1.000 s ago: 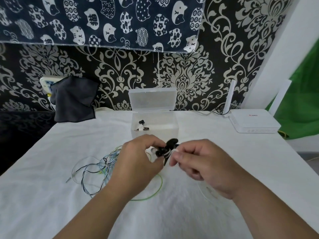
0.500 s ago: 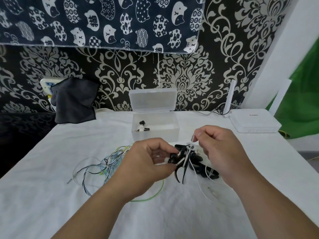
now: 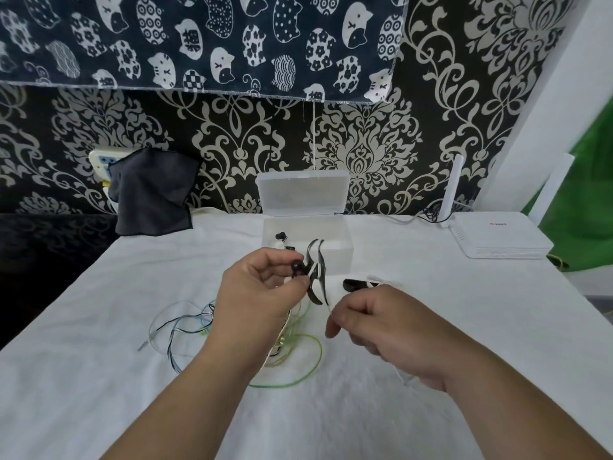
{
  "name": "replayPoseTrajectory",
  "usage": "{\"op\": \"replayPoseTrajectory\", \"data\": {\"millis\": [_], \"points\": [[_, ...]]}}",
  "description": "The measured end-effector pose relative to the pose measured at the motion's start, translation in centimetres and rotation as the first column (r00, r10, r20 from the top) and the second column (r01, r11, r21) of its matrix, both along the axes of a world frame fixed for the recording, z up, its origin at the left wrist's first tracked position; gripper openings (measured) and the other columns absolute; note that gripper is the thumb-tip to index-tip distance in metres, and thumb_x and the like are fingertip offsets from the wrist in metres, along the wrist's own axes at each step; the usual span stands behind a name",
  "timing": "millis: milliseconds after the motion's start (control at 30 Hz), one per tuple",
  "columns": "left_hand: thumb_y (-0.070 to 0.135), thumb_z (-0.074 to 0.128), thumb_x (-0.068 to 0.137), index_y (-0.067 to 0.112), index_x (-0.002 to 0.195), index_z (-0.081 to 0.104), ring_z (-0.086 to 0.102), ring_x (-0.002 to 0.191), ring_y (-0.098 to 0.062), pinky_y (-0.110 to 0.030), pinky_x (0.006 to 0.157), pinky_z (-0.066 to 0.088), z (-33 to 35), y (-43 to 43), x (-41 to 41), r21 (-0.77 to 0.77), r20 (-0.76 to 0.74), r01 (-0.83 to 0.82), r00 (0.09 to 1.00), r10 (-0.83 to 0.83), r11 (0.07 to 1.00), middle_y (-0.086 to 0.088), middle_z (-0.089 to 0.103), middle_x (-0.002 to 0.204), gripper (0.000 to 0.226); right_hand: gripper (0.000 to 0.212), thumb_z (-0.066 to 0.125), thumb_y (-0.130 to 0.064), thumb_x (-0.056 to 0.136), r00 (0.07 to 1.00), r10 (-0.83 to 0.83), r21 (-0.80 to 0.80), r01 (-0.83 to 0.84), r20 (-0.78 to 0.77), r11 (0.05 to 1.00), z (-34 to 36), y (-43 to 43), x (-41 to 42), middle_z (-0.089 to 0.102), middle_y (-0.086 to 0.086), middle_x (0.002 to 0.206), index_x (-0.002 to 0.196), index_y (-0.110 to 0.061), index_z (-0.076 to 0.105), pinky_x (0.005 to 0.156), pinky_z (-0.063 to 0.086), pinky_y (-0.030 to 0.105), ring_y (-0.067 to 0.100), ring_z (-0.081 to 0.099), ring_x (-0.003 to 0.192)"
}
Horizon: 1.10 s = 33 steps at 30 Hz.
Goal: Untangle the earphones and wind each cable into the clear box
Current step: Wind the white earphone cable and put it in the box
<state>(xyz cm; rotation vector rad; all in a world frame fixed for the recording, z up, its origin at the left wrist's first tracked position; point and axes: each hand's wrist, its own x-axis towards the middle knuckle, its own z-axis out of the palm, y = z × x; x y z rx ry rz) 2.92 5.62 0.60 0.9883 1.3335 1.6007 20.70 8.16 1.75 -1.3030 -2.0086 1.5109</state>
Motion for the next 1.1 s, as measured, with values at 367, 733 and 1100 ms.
{"op": "replayPoseTrajectory", "data": {"millis": [367, 733, 1100], "points": [[0.003, 0.077, 0.072, 0.028, 0.081, 0.070, 0.065, 0.075, 0.002, -0.018, 0.069, 0.051, 0.0, -0.8, 0.7, -0.020, -0.601, 0.021, 0.799, -0.029, 1.000, 0.019, 0.071, 0.079, 0.028, 0.025, 0.060, -0.020, 0.097, 0.964, 0.014, 0.051, 0.000, -0.265, 0.999, 1.4, -0.1, 0.7, 0.037, -0.007, 0.053, 0.076, -0.016, 0.073, 0.046, 0.026, 0.016, 0.006, 0.029, 0.046], [-0.010, 0.078, 0.071, 0.010, 0.085, 0.072, 0.063, 0.068, -0.007, -0.016, 0.066, 0.048, 0.8, -1.1, 1.0, -0.075, -0.199, 0.376, 0.902, -0.383, 0.924, -0.002, 0.073, 0.078, 0.024, 0.028, 0.057, -0.024, 0.098, 0.898, -0.389, 0.358, 0.438, -0.203, 0.825, 1.3, 1.3, 1.9, 0.035, -0.011, 0.043, 0.074, -0.021, 0.070, 0.042, 0.026, 0.013, 0.004, 0.033, 0.039], [-0.018, 0.068, 0.076, 0.002, 0.090, 0.068, 0.066, 0.063, -0.017, -0.020, 0.063, 0.053, 0.1, -0.2, 0.5, -0.001, 0.060, 0.054, 0.997, -0.054, 0.999, -0.011, 0.071, 0.073, 0.025, 0.033, 0.048, -0.027, 0.104, 0.992, 0.117, -0.056, -0.114, 0.054, 0.992, 0.6, -0.2, 0.5, 0.039, 0.002, 0.069, 0.086, -0.018, 0.074, 0.058, 0.026, 0.029, 0.011, 0.033, 0.053]]}}
